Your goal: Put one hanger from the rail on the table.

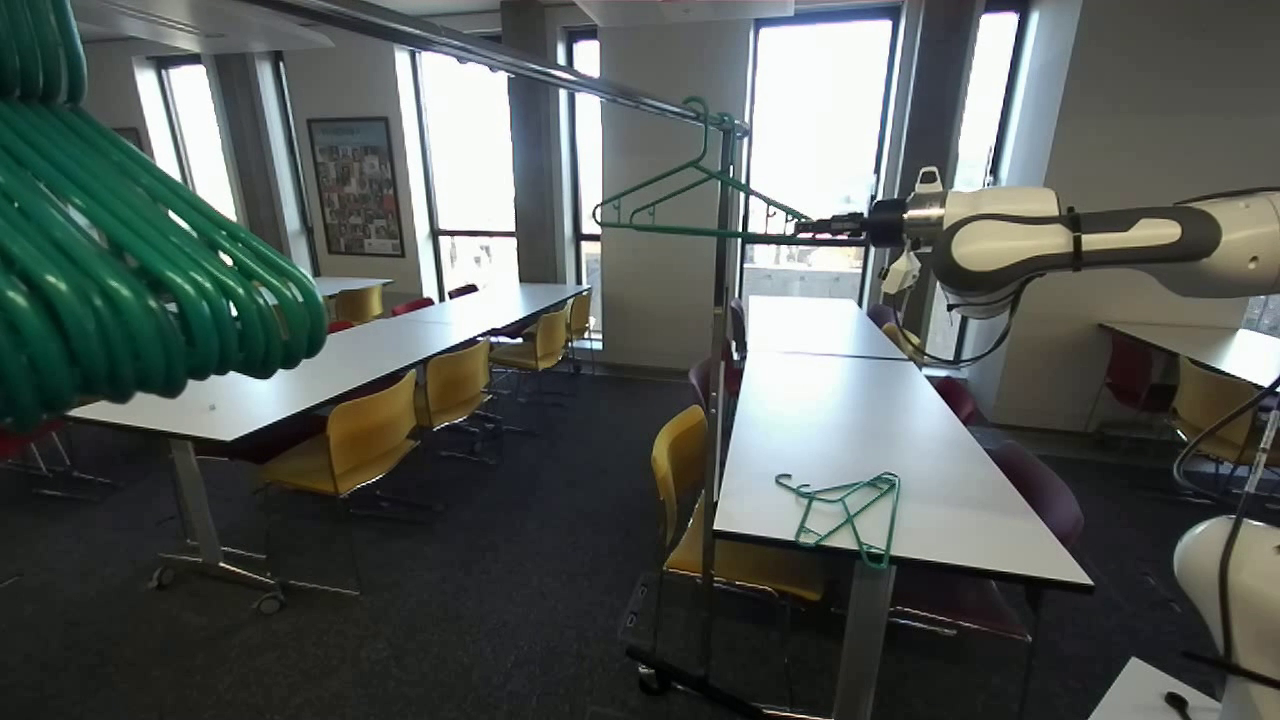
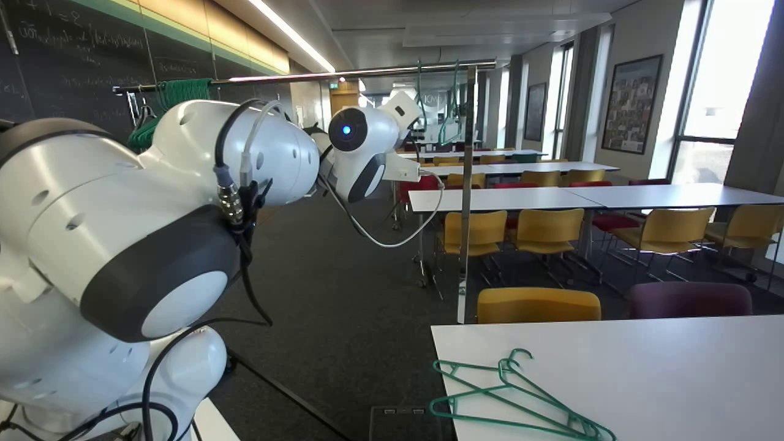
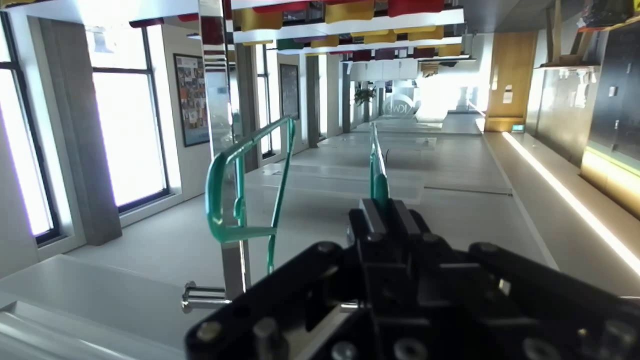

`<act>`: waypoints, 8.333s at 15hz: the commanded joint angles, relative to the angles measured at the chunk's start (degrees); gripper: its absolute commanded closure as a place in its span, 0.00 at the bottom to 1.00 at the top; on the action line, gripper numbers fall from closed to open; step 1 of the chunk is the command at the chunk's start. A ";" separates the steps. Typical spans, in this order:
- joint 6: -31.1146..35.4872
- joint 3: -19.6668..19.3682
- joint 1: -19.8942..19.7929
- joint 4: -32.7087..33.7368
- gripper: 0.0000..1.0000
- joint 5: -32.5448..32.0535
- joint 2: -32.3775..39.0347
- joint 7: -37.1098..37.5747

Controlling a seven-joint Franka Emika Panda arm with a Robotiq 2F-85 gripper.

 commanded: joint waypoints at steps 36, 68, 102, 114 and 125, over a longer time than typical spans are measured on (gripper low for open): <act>-40.93 25.25 -64.74 -6.51 0.98 -2.39 12.99 -15.96; -11.75 32.83 -79.23 14.63 0.98 -78.69 49.71 33.45; -11.03 31.39 -79.17 10.65 0.49 -100.94 58.14 66.47; -6.94 40.42 -86.73 -6.61 0.00 -69.01 53.00 43.69; 7.70 69.09 -98.37 -26.22 0.00 -55.73 45.89 57.51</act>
